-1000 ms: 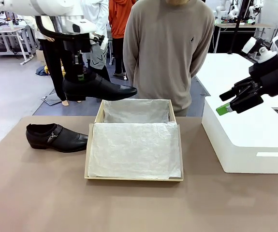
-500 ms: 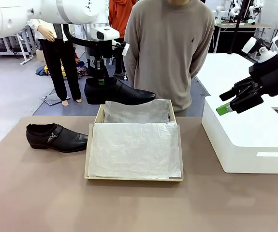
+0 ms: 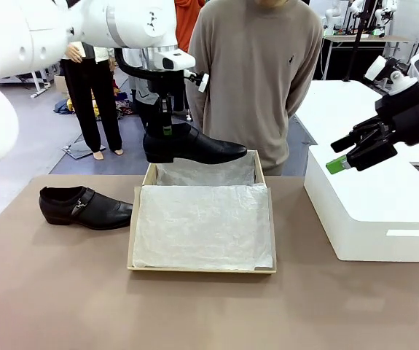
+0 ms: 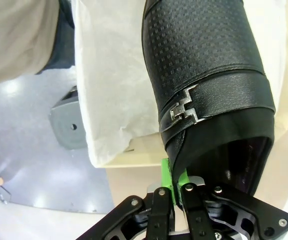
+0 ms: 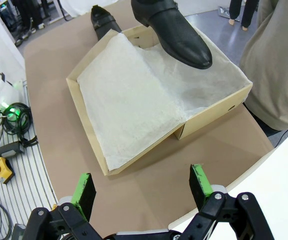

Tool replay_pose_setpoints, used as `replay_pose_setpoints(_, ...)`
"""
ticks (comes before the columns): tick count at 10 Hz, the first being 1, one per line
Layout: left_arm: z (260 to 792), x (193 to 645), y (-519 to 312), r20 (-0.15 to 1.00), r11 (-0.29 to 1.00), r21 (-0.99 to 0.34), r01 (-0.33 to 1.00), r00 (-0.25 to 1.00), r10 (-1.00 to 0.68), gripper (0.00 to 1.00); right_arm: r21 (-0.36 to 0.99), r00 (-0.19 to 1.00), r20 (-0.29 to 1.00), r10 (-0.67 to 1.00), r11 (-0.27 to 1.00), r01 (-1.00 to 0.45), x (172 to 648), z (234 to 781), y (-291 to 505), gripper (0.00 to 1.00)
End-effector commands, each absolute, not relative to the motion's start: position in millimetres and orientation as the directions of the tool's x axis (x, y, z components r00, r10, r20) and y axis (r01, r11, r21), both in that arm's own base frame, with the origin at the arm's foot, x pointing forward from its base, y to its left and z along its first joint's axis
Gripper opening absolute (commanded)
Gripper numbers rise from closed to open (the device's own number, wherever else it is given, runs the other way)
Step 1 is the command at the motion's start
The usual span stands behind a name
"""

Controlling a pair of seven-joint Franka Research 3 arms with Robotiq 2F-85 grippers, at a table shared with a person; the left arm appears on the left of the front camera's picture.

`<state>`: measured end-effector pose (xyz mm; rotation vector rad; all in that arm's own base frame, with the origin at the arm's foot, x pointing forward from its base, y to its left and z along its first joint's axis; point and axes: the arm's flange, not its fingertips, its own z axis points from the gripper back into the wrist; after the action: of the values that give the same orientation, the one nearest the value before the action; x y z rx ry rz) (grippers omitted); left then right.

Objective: Pack the shoes into the box.
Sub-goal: Place one shoe of the Shoes into the Shoes Box.

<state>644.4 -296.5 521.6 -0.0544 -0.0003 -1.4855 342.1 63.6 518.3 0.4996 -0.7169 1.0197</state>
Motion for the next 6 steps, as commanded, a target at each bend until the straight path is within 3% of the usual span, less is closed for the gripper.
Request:
replay_pose_setpoints(1, 522.0, 661.8, -307.9, 0.020, 0.083, 0.000, 0.997, 0.083, -0.996, 0.00, 0.039, 0.304, 0.760, 0.574, 0.426, -0.904, 345.8, 516.2, 63.6, 1.00)
replay_pose_setpoints(6, 490.7, 667.4, -323.3, 0.015, 0.036, 0.030, 0.999, 0.035, -0.999, 0.00, 0.039, 0.304, 0.760, 0.574, 0.426, -0.904, 345.8, 516.2, 63.6, 1.00)
